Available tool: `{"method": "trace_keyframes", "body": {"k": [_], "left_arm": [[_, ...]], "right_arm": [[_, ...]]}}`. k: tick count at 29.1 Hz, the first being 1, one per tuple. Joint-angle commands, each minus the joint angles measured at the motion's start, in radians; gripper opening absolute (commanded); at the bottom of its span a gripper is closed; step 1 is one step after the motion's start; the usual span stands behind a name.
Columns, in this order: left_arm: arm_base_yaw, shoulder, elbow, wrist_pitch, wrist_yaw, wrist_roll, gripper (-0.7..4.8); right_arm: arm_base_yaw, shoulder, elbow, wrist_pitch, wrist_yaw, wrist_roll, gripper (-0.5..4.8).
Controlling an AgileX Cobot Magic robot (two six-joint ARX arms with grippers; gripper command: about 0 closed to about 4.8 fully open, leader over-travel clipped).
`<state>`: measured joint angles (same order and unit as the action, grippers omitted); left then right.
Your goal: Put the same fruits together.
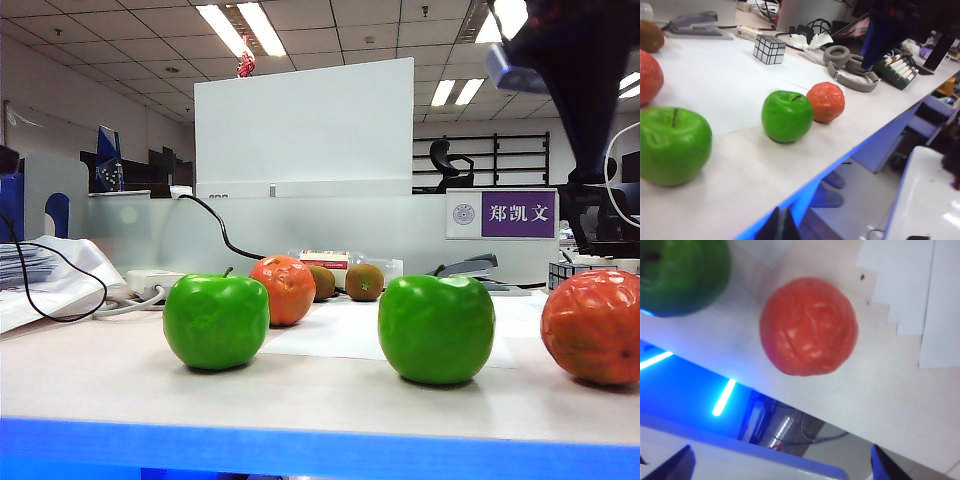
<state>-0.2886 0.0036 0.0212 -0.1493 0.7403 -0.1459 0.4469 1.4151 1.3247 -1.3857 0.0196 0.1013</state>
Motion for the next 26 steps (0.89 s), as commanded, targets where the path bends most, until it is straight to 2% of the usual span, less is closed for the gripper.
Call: {"method": "trace_keyframes", "body": {"k": [1, 8, 20, 26], "left_arm": [[-0.002, -0.002, 0.002, 0.062, -0.039, 0.046, -0.06], [-0.002, -0.002, 0.002, 0.114, -0.100, 0.135, -0.06], [-0.002, -0.002, 0.002, 0.111, -0.089, 0.138, -0.06], [-0.002, -0.002, 0.002, 0.111, -0.086, 0.138, -0.06]], "right_arm": [[0.002, -0.004, -0.037, 0.000, 0.009, 0.004, 4.79], [0.002, 0.012, -0.079, 0.041, 0.006, 0.003, 4.79], [0.002, 0.101, -0.079, 0.145, 0.013, -0.008, 4.79], [0.001, 0.143, -0.079, 0.160, 0.072, -0.023, 4.79]]}}
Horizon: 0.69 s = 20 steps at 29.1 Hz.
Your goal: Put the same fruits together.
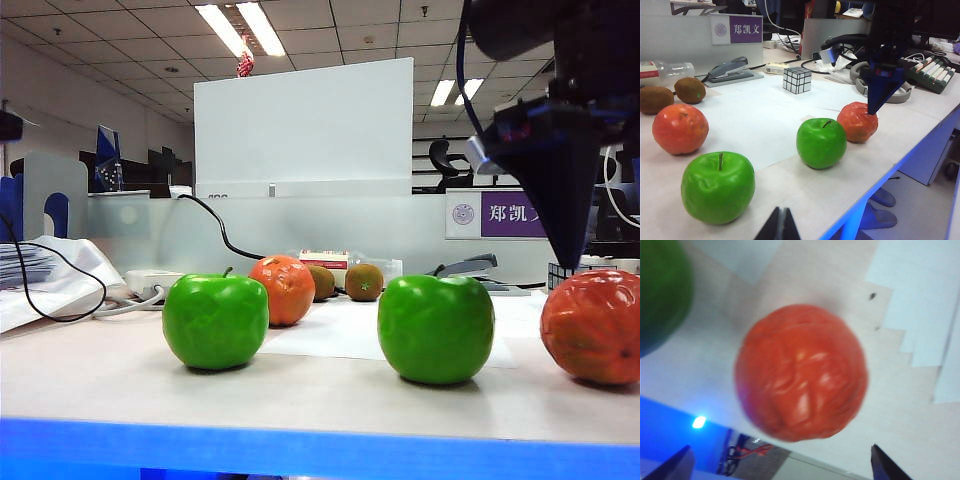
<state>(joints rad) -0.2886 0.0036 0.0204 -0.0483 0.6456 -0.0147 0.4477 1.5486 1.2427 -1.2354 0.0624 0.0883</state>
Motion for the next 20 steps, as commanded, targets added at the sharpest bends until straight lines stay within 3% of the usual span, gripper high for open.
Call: {"method": "trace_keyframes", "body": {"k": [1, 20], "left_arm": [[-0.002, -0.002, 0.002, 0.010, 0.010, 0.007, -0.06], [-0.002, -0.002, 0.003, 0.010, 0.029, 0.006, -0.06]], "right_arm": [[0.000, 0.016, 0.003, 0.013, 0.037, -0.010, 4.79], [0.000, 0.045, -0.093, 0.094, 0.004, -0.002, 4.79]]}}
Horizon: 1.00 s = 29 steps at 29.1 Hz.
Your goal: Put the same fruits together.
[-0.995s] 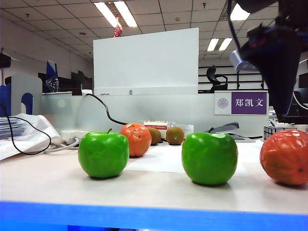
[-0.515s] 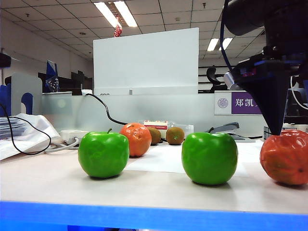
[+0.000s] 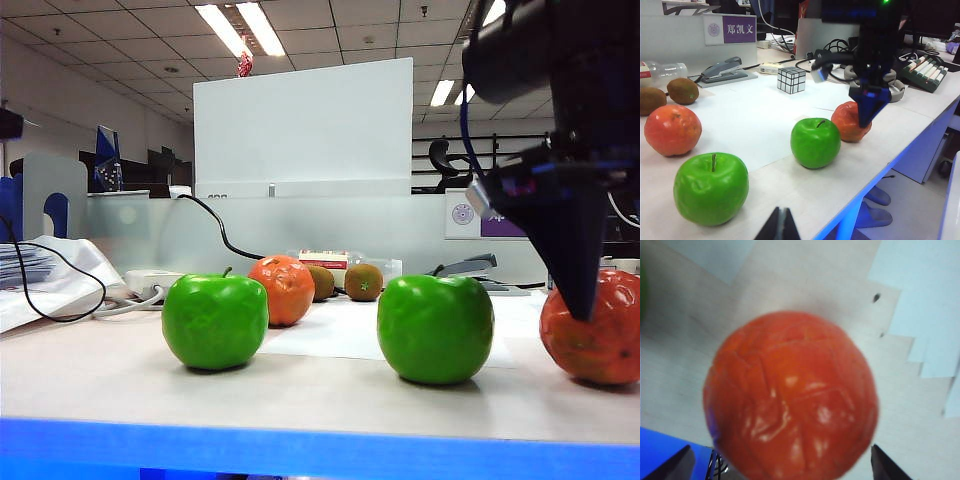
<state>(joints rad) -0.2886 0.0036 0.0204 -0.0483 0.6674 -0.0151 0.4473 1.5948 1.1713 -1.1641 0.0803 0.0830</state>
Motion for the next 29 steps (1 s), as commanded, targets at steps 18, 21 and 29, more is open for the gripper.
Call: {"method": "trace_keyframes", "body": {"k": [18, 21, 29], "left_arm": [[-0.002, -0.002, 0.003, 0.010, 0.014, 0.003, -0.06], [-0.002, -0.002, 0.003, 0.010, 0.018, 0.002, -0.06], [-0.002, -0.002, 0.003, 0.010, 0.027, 0.000, -0.06]], "right_arm": [[0.001, 0.003, -0.076, 0.159, -0.038, 0.003, 4.79], [0.001, 0.013, -0.076, 0.164, -0.037, 0.004, 4.79], [0.001, 0.024, -0.076, 0.167, -0.033, 0.004, 4.79]]}}
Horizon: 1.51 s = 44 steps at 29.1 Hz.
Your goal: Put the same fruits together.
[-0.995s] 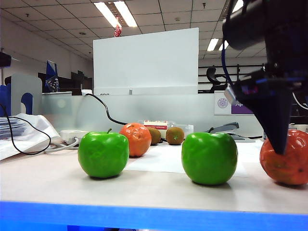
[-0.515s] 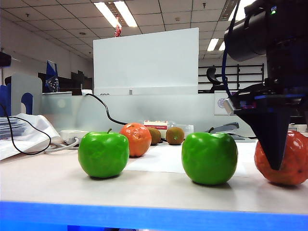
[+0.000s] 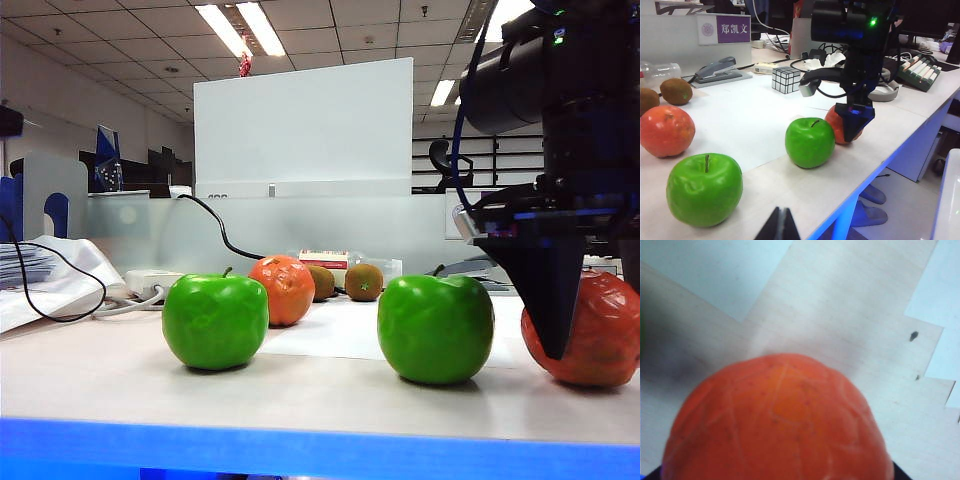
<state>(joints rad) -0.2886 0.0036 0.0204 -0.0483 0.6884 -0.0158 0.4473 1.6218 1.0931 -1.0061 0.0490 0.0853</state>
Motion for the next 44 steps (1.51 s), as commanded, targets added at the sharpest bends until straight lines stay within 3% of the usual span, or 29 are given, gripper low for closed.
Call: {"method": "trace_keyframes", "body": {"k": [1, 3, 5, 7, 10, 13, 20, 27, 32, 38, 44], "left_arm": [[-0.002, -0.002, 0.003, 0.010, 0.006, 0.001, -0.06], [-0.002, -0.002, 0.003, 0.010, 0.006, 0.001, -0.06], [-0.002, -0.002, 0.003, 0.010, 0.006, 0.001, -0.06], [-0.002, -0.002, 0.003, 0.010, 0.006, 0.001, -0.06], [-0.002, -0.002, 0.003, 0.010, 0.007, 0.001, -0.06], [-0.002, -0.002, 0.003, 0.010, 0.007, 0.001, -0.06], [-0.002, -0.002, 0.003, 0.008, 0.008, 0.000, -0.06], [-0.002, -0.002, 0.003, -0.010, 0.008, 0.001, -0.06], [-0.002, -0.002, 0.002, -0.012, 0.008, 0.001, -0.06], [-0.002, -0.002, 0.001, -0.013, 0.004, 0.002, -0.06], [-0.002, -0.002, 0.001, -0.013, -0.016, 0.017, -0.06]], "right_arm": [[0.001, -0.003, 0.002, 0.011, 0.001, 0.001, 4.33], [0.001, -0.003, 0.002, 0.013, 0.001, 0.001, 3.27], [0.001, -0.003, 0.002, 0.016, 0.001, 0.000, 1.84], [0.001, -0.003, 0.002, 0.024, 0.001, 0.000, 0.92], [0.001, -0.003, 0.002, 0.035, 0.004, -0.006, 0.58], [0.001, -0.003, 0.002, 0.040, 0.005, -0.007, -0.08], [-0.022, -0.003, 0.004, 0.050, 0.153, -0.038, -0.08], [-0.105, -0.013, 0.026, 0.098, 0.154, -0.066, -0.07], [-0.113, -0.013, 0.068, 0.211, 0.151, -0.127, -0.07], [-0.122, 0.021, 0.154, 0.389, 0.045, -0.142, -0.08], [-0.120, 0.178, 0.320, 0.382, -0.051, -0.185, -0.08]]}}
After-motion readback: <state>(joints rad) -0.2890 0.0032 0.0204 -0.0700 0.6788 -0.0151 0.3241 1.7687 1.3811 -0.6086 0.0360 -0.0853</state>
